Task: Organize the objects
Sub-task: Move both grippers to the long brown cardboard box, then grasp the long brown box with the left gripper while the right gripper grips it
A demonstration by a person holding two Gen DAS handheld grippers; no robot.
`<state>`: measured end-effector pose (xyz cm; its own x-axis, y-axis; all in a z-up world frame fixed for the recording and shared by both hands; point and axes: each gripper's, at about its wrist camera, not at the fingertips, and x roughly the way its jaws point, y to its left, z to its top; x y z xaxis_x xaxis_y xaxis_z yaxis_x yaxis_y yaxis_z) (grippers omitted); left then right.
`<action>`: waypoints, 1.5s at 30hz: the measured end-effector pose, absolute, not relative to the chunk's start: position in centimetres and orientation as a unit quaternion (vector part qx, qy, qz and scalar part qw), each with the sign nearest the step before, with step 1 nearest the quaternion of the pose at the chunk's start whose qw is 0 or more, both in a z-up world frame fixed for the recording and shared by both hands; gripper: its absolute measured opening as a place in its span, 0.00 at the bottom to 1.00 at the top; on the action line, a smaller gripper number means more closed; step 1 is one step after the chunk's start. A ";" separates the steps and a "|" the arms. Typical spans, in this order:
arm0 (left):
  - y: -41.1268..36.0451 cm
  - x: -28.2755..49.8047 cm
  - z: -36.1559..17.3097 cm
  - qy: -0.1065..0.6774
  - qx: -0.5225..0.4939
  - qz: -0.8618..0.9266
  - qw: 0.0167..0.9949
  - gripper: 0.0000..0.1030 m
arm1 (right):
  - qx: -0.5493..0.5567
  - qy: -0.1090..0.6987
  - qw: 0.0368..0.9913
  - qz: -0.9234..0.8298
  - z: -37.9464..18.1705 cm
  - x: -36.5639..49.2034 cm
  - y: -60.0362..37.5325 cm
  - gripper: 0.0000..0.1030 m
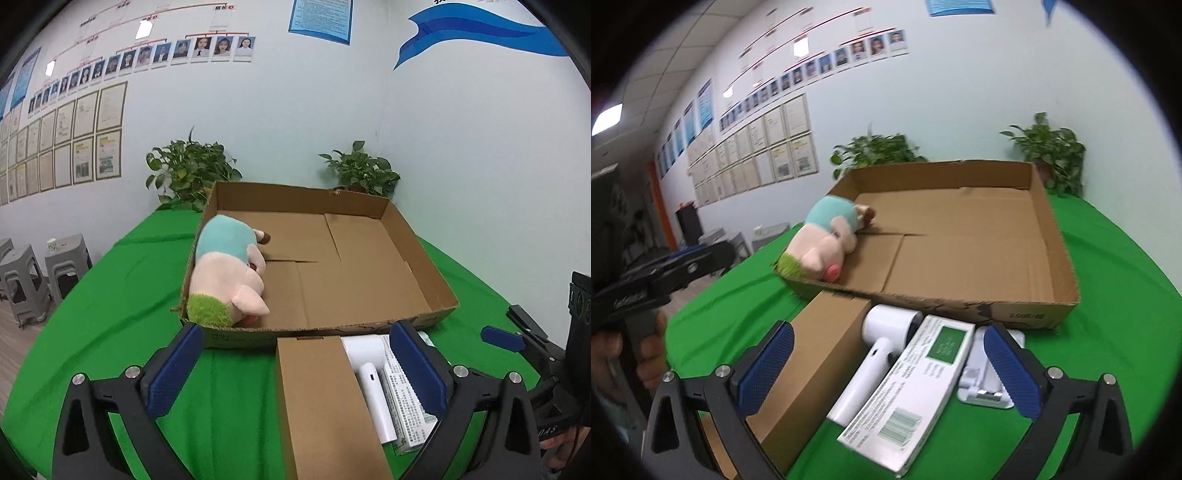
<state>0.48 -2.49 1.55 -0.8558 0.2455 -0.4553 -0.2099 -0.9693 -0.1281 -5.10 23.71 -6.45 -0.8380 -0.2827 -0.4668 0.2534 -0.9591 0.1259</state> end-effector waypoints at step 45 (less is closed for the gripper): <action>-4.7 -3.6 -11.6 -0.188 -0.512 0.781 0.302 0.71 | 0.466 -0.006 0.293 -0.835 -13.0 -4.9 13.6 0.99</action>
<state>-3.64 -4.74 -11.57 -0.2919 0.6652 -0.6872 -0.2798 -0.7465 -0.6037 -4.94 13.57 -12.97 -0.3932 -0.4956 -0.7744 0.4841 -0.8277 0.2839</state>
